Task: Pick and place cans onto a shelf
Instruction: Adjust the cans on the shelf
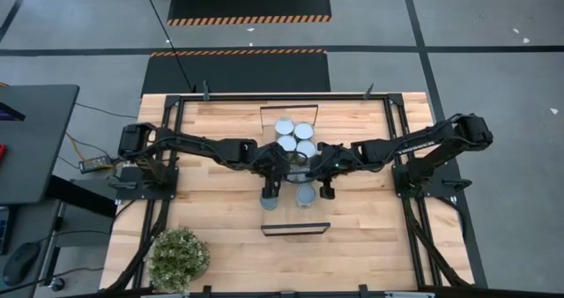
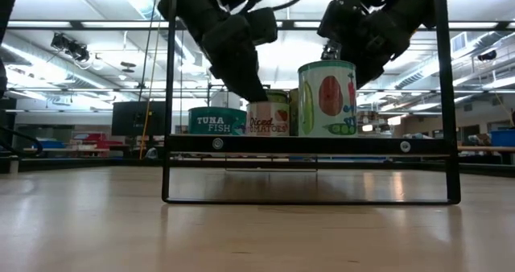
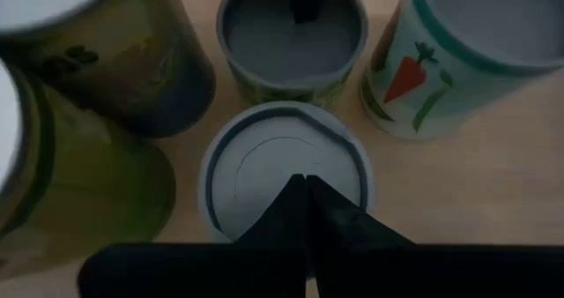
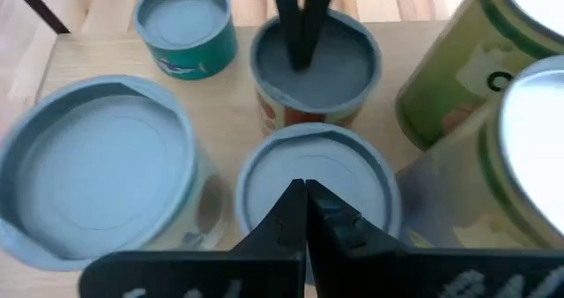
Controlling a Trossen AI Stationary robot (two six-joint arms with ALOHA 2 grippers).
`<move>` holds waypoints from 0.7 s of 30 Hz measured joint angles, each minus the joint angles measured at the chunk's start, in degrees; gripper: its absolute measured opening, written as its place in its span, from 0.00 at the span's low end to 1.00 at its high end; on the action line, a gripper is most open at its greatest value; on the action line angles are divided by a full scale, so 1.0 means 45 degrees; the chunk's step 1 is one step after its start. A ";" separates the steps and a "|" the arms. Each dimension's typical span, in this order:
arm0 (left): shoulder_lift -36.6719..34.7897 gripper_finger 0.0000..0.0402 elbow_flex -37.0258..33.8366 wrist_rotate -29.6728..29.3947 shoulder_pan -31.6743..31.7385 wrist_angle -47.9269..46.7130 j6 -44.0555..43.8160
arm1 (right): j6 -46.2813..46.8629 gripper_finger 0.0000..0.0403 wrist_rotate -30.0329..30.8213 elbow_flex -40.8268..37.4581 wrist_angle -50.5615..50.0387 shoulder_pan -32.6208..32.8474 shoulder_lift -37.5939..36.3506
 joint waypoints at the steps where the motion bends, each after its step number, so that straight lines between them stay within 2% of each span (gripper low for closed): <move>1: 0.0078 0.01 0.0001 0.0000 0.0038 0.0000 0.0001 | -0.0045 0.01 -0.0009 -0.0054 0.0091 -0.0064 0.0000; 21: 0.0164 0.02 0.0021 -0.0063 0.0864 -0.0020 0.0318 | -0.0900 0.01 -0.0012 -0.0590 0.0939 -0.1065 0.0005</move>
